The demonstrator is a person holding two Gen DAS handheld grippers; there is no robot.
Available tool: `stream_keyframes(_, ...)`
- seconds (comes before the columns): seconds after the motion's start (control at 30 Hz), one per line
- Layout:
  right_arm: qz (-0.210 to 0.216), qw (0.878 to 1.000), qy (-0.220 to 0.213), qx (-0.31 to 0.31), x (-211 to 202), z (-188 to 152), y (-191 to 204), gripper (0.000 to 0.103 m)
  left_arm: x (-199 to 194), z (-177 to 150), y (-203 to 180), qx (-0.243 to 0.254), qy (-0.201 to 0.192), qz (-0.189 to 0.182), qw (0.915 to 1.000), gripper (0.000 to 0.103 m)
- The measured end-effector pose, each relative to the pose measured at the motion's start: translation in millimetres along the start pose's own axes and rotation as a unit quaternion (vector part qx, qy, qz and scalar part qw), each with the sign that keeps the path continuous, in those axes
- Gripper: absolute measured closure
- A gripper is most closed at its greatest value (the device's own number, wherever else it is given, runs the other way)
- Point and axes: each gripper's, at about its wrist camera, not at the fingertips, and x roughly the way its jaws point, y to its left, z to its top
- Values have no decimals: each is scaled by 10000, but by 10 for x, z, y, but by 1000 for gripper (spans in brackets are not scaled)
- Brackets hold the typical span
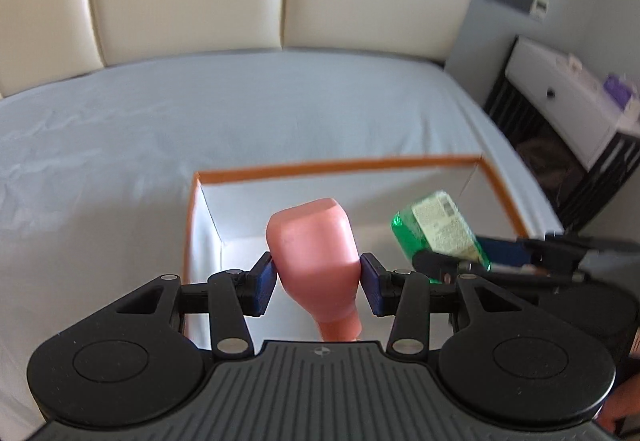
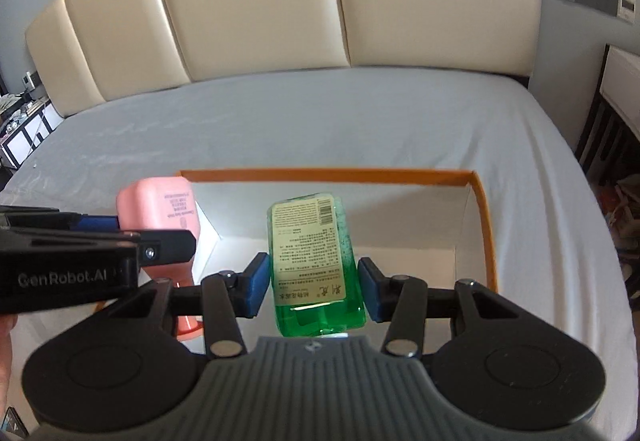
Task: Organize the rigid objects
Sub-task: 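Carry the pink bottle with the left tool while the right tool carries the green bottle into the box, then open the left tool releasing the pink bottle while the right tool releases the green bottle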
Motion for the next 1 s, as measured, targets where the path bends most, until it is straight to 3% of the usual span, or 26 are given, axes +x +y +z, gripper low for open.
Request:
stream_keyframes(0.3,-30,9979,611,233,318,9,-92,56,375,-163,-29,448,580,229,9970,52)
stream_keyframes(0.53,-14,9972,745,89,363,-23,-20,56,522,-349,-72,730,972,492,9914,52)
stream_keyframes(0.9,-34,9956,931,3,468,-38,62,56,482,-454,-63,694,1022,662,9901,49)
stream_keyframes(1.0,-97,9952,974,23,478,-49,68,56,409,-461,-37,566,939,475,9928,45)
